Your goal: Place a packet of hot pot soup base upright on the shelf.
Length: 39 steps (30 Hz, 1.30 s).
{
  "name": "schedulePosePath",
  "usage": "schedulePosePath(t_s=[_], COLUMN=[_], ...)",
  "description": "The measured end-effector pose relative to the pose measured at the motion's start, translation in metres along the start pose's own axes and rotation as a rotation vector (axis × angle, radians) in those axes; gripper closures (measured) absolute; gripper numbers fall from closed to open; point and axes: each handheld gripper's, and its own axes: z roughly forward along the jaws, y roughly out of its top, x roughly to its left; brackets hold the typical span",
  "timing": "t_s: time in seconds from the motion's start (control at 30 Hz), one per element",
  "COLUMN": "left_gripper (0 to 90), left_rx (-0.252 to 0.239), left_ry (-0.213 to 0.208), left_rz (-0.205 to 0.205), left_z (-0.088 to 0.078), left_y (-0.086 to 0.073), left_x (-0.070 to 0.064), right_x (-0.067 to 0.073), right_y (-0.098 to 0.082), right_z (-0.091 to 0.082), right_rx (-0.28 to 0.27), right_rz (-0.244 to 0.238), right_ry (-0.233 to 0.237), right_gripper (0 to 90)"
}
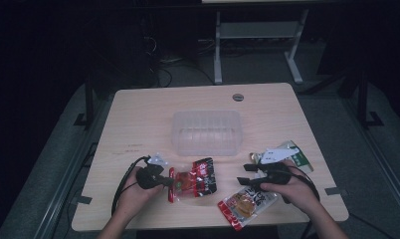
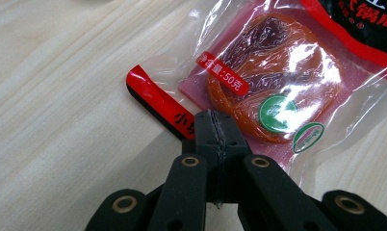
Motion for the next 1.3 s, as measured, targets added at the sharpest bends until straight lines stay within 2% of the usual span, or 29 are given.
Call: schedulePosePath(t_s=[0.17,0.27,0.37,0.47,0.6,0.77,0.9,1.07,1.17,1.3], left_gripper=[89.9,89.9,89.9,89.9,89.9,89.9,89.9,89.9,89.9,89.9], left_rx=[0.003,0.003,0.003,0.007,-0.001,-0.001,-0.003,-0.001,-0.001,-0.002], left_ry=[0.001,0.002,0.0,-0.002,0.0,0.004,0.006,0.001,0.002,0.005], left_rz=[-0.002,-0.003,-0.001,-0.003,-0.008,-0.004,-0.007,-0.01,-0.008,-0.013], left_z=[0.0,0.0,0.0,-0.001,0.0,-0.001,0.0,-0.001,-0.001,0.0], left_y=[0.0,0.0,0.0,0.0,0.0,-0.001,-0.001,-0.001,-0.001,-0.001], left_x=[0.0,0.0,0.0,0.0,0.0,0.0,-0.001,0.0,0.0,-0.001], right_x=[0.006,0.007,0.007,0.007,0.006,0.005,0.003,0.005,0.007,0.011], right_y=[0.013,0.017,0.025,0.031,0.037,0.045,0.046,0.037,0.035,0.036], right_z=[0.021,0.027,0.038,0.049,0.06,0.072,0.078,0.085,0.091,0.094], right_rx=[0.02,0.026,0.021,0.058,0.081,0.085,0.091,0.135,0.158,0.15], right_rz=[-0.015,-0.027,-0.002,0.007,0.019,0.041,0.061,0.087,0.082,0.09], right_ry=[0.04,0.042,0.085,0.094,0.109,0.132,0.138,0.154,0.172,0.196], right_gripper=[39.8,39.4,37.6,36.1,34.9,33.6,32.5,32.3,32.3,32.9])
